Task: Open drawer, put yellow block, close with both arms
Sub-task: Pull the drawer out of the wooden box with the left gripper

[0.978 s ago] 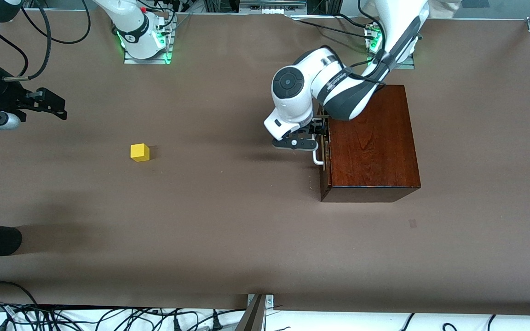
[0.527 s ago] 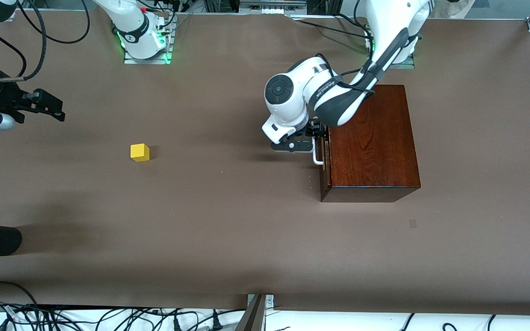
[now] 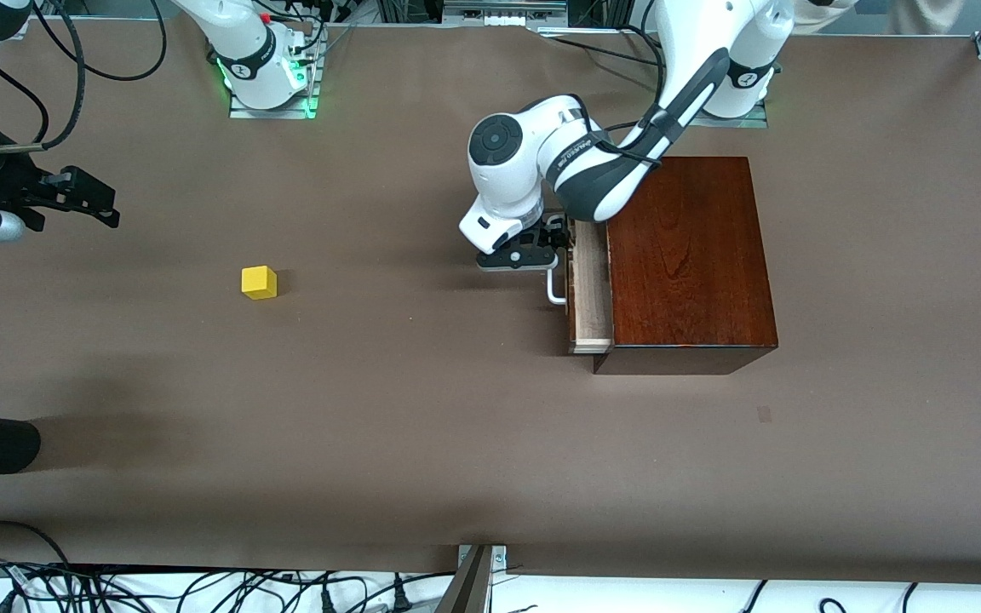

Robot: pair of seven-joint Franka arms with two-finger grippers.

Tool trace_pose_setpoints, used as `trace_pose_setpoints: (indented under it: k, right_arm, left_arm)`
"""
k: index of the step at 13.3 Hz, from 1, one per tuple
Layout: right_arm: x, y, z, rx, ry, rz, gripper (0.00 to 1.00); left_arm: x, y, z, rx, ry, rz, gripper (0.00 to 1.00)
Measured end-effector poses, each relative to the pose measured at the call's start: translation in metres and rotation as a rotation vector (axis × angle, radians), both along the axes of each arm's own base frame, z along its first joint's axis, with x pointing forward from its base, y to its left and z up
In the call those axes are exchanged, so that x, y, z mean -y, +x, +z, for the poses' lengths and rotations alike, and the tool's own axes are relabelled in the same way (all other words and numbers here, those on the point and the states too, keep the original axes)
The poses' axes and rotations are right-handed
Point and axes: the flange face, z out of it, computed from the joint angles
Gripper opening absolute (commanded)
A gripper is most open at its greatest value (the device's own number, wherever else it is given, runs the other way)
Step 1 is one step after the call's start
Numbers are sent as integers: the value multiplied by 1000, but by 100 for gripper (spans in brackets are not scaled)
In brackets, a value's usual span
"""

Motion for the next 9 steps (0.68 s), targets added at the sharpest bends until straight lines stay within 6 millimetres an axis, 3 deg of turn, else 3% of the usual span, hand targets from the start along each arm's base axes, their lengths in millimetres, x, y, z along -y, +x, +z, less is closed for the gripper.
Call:
trace_pose_setpoints:
  k: [7,9]
  right_arm:
    - [4,0,-1,-2,0,-8,100]
    - [4,0,-1,-2,0,-8,100]
  left_arm:
    - [65,-11,19,47,-139,-12,100]
    - [78,-11,35,41,-200,7,100]
